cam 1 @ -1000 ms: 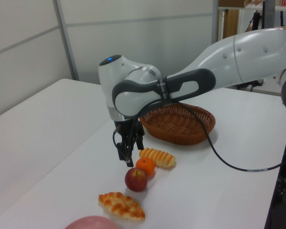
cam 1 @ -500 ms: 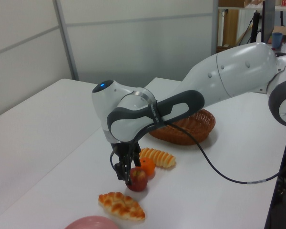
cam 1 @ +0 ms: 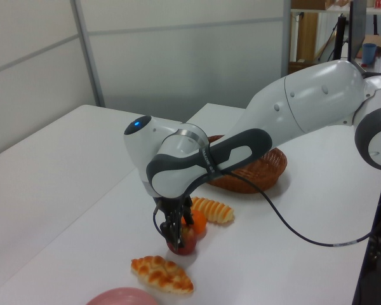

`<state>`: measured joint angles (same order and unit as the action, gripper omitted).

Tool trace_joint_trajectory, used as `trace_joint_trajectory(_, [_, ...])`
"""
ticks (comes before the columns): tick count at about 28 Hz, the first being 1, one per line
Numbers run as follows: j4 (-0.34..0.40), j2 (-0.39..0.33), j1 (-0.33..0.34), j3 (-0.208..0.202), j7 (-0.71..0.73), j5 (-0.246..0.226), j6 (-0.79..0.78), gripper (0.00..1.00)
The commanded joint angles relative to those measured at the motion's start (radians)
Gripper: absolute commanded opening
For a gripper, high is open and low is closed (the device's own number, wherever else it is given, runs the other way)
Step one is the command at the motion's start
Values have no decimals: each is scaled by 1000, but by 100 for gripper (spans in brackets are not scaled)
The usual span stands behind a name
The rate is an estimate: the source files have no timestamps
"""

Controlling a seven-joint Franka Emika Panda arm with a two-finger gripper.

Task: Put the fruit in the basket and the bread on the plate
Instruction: 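Close the gripper on the red apple and lift it, then carry the apple over the wicker basket and release it inside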

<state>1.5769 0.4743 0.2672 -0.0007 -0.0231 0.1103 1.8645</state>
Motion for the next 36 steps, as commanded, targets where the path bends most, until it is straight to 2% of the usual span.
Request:
trace_joint_trajectory(1, [20,-3,7,-7,-17,19,33,76])
trace_joint_trajectory(2, [20,-3,7,-7,-17,20,32,60])
trace_joint_trajectory(3, [20,-3,7,-7,-17,20,32,51])
trace_joint_trajectory(8, [14,-6,6,-7,-20,12,27,24])
trace_joint_trajectory(11, [11,-13,4,-8,-23,6,21,23])
trace_joint_trajectory(16, [9,-81,-22,-13,-73,2,16,23])
trace_joint_trajectory(21, [-12,-151,-80,-13,-63,-50,-57,23])
trace_joint_trajectory(26, [-21,-227,-172,-15,-54,-58,-117,23])
trace_joint_trajectory(27, [-21,-243,-221,-15,-40,-58,-117,23])
trace_joint_trajectory(31, [-32,-240,-330,-16,29,-57,-113,23])
trace_joint_trajectory(32, [-35,-235,-380,-16,69,-51,-108,23])
trace_joint_trajectory(36, [-35,-203,-465,-16,147,-38,-81,23])
